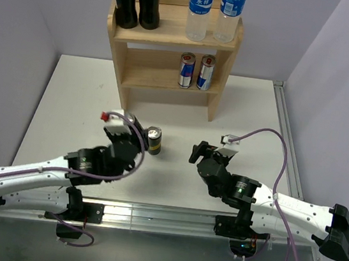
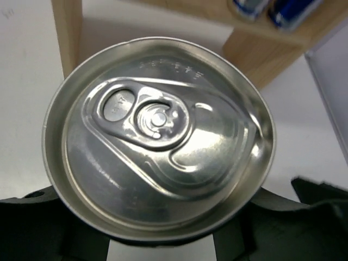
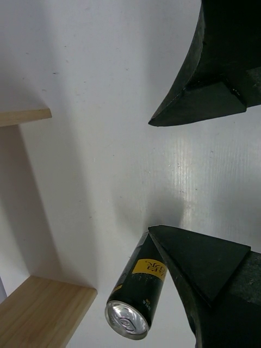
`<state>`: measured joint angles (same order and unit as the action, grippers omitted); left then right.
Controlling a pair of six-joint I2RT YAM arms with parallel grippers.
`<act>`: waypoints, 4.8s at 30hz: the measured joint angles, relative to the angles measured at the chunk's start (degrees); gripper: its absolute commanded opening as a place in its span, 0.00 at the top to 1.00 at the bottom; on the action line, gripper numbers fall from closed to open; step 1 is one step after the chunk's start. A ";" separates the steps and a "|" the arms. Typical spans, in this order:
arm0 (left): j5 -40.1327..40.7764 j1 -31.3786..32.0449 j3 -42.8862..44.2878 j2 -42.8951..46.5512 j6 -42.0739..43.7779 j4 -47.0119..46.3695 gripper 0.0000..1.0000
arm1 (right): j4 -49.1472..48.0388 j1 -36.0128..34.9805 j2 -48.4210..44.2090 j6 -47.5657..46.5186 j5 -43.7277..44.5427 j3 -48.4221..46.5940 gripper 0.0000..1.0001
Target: Place and organize the beverage onto the shelf
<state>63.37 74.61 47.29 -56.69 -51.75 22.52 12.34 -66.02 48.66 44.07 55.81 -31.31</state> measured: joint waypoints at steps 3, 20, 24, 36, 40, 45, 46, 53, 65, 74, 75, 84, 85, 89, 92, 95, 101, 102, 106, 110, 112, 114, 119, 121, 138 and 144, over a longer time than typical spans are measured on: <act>-4.72 -8.72 0.35 3.76 11.34 -7.45 1.00 | -0.79 0.00 -0.02 -0.57 -0.15 0.00 0.20; -30.51 -37.99 16.39 -17.62 36.24 -17.14 1.00 | -1.07 0.00 -5.27 -1.75 0.17 1.66 0.20; -32.39 -39.85 19.08 -18.45 38.01 -17.64 1.00 | -0.66 0.00 -5.38 -1.57 0.31 2.10 0.21; -34.27 -42.14 22.82 -23.45 40.33 -22.62 1.00 | -0.72 0.00 -4.57 -1.53 0.28 2.64 0.21; -34.29 -42.56 23.71 -26.95 40.68 -23.67 1.00 | -0.55 0.00 -4.96 -1.25 0.33 2.97 0.21; -34.27 -42.82 26.23 -30.91 41.75 -24.72 1.00 | 0.33 0.00 -5.97 -0.20 0.44 3.91 0.21; -34.23 -42.84 26.97 -31.58 41.94 -24.92 1.00 | 0.61 0.00 -6.16 -0.07 0.46 4.02 0.21; -33.53 -43.39 29.75 -33.66 43.19 -26.84 1.00 | 1.75 0.07 -6.86 0.26 0.74 4.35 0.21; -30.25 -45.29 29.88 -35.01 44.02 -30.58 1.00 | 1.92 0.42 -6.75 0.28 0.74 4.37 0.21; -27.43 -45.90 29.88 -35.21 42.38 -31.12 0.94 | 2.38 0.44 -6.67 0.90 0.72 4.37 0.21; -27.23 -45.92 29.88 -35.21 41.92 -31.06 0.93 | 2.43 0.44 -6.67 0.94 0.72 4.37 0.21; -26.45 -45.90 29.77 -35.21 39.74 -30.88 0.72 | 2.93 0.44 -6.67 1.46 0.72 4.37 0.21; -26.43 -45.90 29.77 -35.21 39.45 -30.86 0.68 | 2.97 0.44 -6.67 1.51 0.72 4.37 0.21; -26.29 -45.86 29.20 -35.15 38.66 -31.34 0.54 | 3.13 0.44 -6.71 1.68 0.72 4.48 0.21; -25.94 -45.79 28.41 -34.84 38.45 -31.91 0.48 | 3.23 0.44 -6.75 1.77 0.72 4.85 0.21; -25.62 -45.70 27.43 -34.45 38.27 -32.57 0.42 | 3.28 0.44 -6.82 1.97 0.72 5.31 0.21; -25.46 -45.64 25.66 -33.62 36.59 -33.42 0.35 | 3.39 0.44 -6.82 2.16 0.72 5.51 0.21; -25.51 -45.57 25.44 -33.55 36.09 -33.46 0.34 | 3.39 0.44 -6.82 2.16 0.72 5.51 0.21; -25.38 -45.55 24.65 -33.48 35.04 -33.62 0.28 | 3.39 0.44 -6.82 2.21 0.72 5.51 0.21; -25.55 -45.31 24.57 -33.75 34.32 -33.42 0.24 | 3.39 0.44 -6.91 2.47 0.72 5.51 0.20; -25.44 -45.20 24.57 -33.94 33.97 -33.53 0.18 | 3.39 0.44 -6.97 2.56 0.72 5.51 0.21; -25.53 -45.05 24.61 -34.03 33.83 -33.44 0.18 | 3.39 0.44 -7.06 2.56 0.72 5.51 0.21; -25.53 -45.00 24.55 -34.16 33.57 -33.44 0.17 | 3.39 0.44 -7.08 2.56 0.72 5.51 0.20; -25.55 -45.00 24.33 -34.14 33.59 -33.20 0.17 | 3.37 0.44 -7.08 2.54 0.72 5.51 0.21; -25.46 -43.36 17.62 -26.53 32.33 -25.29 0.09 | 2.62 0.44 -6.10 2.32 0.66 5.53 0.20; -20.06 -38.88 14.32 -19.93 30.12 -20.81 0.08 | 2.14 0.44 -5.70 2.29 0.46 5.53 0.20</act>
<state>43.31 35.73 61.60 -76.62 -21.63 1.72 14.48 -65.58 42.96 46.37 56.27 -25.78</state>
